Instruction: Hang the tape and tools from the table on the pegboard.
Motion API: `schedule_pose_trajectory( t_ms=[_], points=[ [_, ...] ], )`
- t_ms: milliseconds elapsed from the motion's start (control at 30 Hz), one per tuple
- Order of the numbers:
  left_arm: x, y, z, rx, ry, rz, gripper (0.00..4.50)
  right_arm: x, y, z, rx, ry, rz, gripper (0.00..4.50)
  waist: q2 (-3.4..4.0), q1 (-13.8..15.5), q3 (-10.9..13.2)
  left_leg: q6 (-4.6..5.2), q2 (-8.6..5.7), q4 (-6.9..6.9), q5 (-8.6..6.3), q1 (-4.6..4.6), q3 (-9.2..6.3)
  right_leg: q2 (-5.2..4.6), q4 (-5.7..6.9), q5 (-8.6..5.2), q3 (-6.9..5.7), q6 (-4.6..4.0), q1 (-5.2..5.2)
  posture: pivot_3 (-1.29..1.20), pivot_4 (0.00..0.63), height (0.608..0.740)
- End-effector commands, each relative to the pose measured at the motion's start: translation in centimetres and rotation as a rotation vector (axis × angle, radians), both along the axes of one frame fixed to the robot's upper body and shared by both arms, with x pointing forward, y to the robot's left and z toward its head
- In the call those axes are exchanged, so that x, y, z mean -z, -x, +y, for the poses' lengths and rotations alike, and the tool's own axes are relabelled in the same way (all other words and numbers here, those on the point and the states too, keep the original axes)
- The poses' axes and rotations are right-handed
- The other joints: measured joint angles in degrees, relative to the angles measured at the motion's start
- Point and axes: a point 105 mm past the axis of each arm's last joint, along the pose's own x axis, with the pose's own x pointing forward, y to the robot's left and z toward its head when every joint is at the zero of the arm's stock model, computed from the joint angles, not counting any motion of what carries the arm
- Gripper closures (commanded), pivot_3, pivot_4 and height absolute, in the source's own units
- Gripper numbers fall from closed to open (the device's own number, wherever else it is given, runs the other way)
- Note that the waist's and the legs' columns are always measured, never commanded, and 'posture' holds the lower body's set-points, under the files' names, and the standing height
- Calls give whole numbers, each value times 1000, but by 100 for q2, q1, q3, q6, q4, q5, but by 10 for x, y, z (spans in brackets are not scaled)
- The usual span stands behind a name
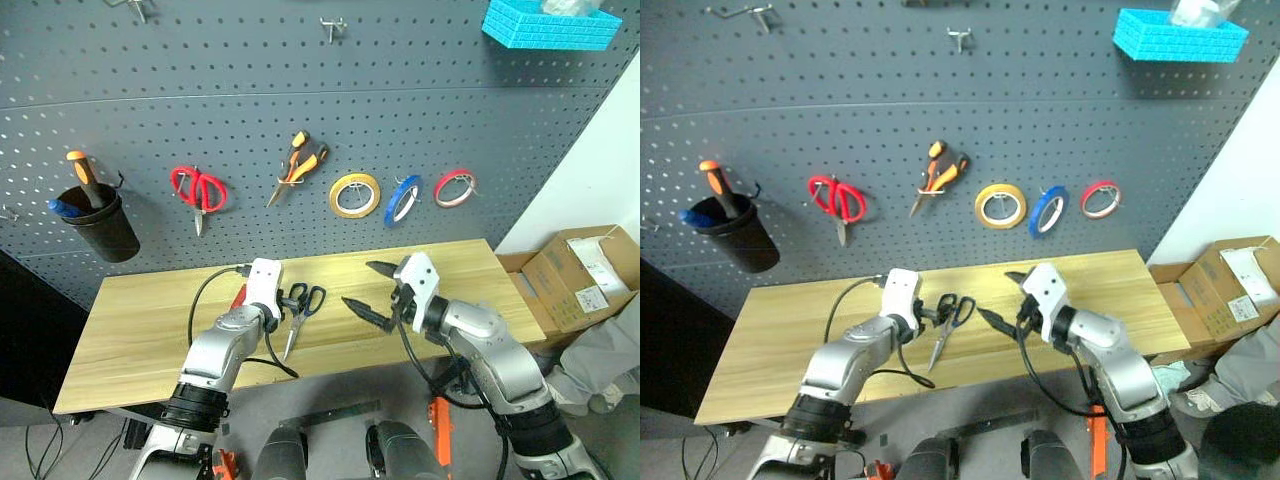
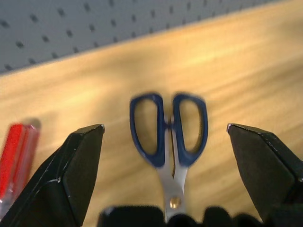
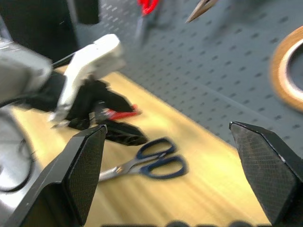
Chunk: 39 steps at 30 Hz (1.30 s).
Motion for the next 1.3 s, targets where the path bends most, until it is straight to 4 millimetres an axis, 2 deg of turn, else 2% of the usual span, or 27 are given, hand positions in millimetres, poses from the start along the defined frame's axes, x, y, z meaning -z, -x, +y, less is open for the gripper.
schedule_pose_trajectory(
  t_ms=[33,167,300,467,767,1100,1200,1300],
  points=[
    [10,8,6,-29,-61,40,0,-14,6,3,-55,1,-82,34,-1,-2,20,0,0,-1,0,0,0,0,-2,0,0,0,0,55,167,740],
    [19,18,1,2,-63,87,0,-18,7,4,-84,17,-97,34,-4,1,113,0,0,-2,0,-2,-3,0,-3,0,-2,1,-1,52,182,740],
    [29,22,-8,24,-36,130,0,-7,21,4,-196,95,-83,34,-9,27,169,0,-3,0,-1,-10,-4,-4,-9,-1,-3,2,-3,55,198,740],
    [33,23,-20,74,-15,162,0,1,28,0,-243,139,-74,34,-14,24,246,1,-5,-1,-2,-17,-4,-7,-12,-4,-3,6,-7,51,218,740],
    [39,15,-13,64,-110,189,0,-3,25,1,-242,131,-76,34,-12,14,338,1,-5,-1,-2,-19,-5,-6,-11,-4,-3,9,-9,36,234,740],
    [44,14,-19,105,-129,230,0,-5,27,-2,-238,133,-74,34,-8,-19,371,1,-5,-1,-2,-19,-6,-7,-10,-5,-3,11,-9,12,234,740],
    [45,16,-19,110,-126,235,567,-5,27,-1,-237,133,-75,0,-7,-23,371,0,-5,-2,-3,-19,-6,-7,-11,-6,-3,12,-9,6,228,740],
    [45,17,-18,112,-125,238,1574,-5,27,-1,-236,133,-78,0,-7,-27,371,0,-5,-2,-3,-19,-6,-7,-11,-6,-3,12,-9,1,223,740]
  ],
)
